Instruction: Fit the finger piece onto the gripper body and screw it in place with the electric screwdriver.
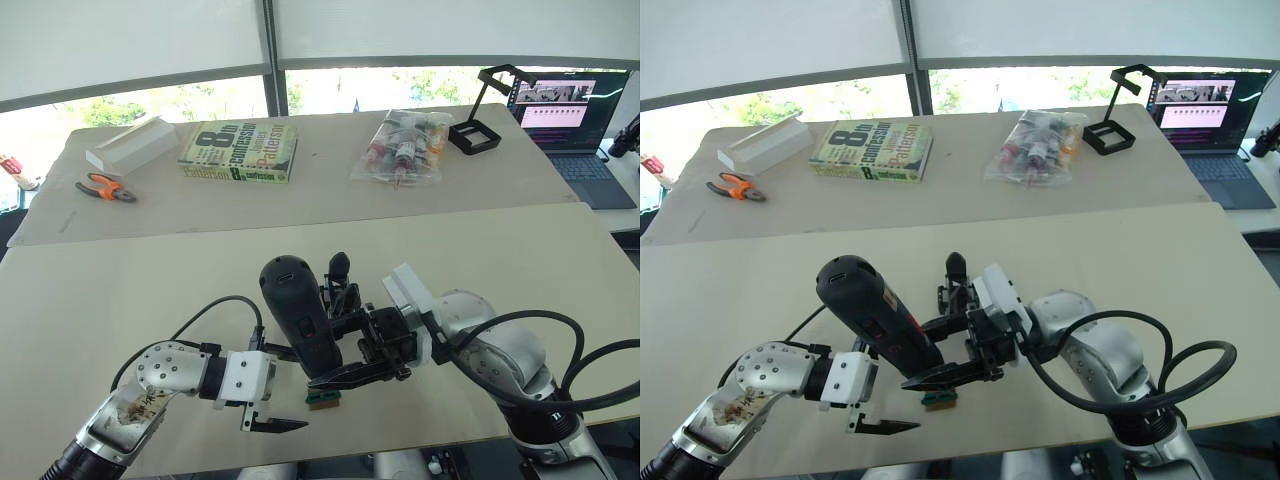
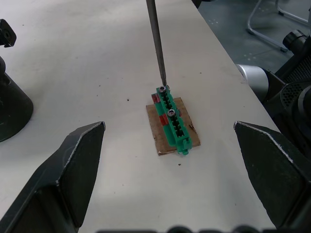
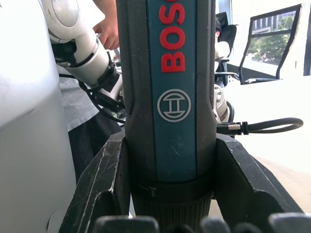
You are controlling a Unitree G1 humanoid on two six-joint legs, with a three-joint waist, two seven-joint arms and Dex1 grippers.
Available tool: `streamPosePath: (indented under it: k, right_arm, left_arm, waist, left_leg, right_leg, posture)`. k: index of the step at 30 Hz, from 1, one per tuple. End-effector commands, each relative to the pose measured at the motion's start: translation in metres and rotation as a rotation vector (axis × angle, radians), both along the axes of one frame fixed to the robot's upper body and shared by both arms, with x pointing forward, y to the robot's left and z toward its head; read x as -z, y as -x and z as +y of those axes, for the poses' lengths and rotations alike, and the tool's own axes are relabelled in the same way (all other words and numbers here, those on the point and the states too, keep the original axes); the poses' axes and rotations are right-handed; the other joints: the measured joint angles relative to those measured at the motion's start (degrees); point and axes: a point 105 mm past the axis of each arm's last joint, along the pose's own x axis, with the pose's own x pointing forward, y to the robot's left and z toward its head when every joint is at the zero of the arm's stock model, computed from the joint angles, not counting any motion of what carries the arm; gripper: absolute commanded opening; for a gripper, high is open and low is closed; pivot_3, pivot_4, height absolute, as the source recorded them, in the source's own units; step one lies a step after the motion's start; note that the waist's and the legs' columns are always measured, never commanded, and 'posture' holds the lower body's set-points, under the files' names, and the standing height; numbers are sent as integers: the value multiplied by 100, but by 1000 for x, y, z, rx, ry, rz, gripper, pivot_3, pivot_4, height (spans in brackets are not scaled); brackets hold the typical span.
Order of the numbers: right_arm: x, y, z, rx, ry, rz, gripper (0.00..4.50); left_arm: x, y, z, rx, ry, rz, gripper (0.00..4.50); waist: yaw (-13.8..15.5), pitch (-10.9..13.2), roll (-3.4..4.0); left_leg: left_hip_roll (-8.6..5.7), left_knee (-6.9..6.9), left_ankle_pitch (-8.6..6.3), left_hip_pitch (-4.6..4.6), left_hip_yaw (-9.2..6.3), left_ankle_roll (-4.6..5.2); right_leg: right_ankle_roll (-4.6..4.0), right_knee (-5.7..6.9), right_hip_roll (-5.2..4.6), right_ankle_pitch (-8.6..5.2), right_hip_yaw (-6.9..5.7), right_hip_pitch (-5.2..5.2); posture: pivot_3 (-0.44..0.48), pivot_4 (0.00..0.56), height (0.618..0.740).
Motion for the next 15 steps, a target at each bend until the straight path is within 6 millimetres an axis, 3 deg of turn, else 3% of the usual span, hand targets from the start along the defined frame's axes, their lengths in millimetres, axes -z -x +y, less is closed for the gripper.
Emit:
streamPosePath:
  k: [1,15]
  right_arm:
    - [-12,4,1,-26,-45,-63,1922]
    - [-10,5,3,-24,-38,-67,1922]
  left_arm:
    - [-4,0,-3,11,13,-23,4500]
    - [-4,3,-3,10,16,-22,4500]
  waist:
    - [-1,0,0]
    - [0,0,0]
  left_leg:
    - [0,0,0,0,0,0]
    - [0,0,0,0,0,0]
  right_leg:
    - [0,0,0,0,0,0]
    - [0,0,0,0,0,0]
  posture:
    - [0,150,738]
    - [0,150,738]
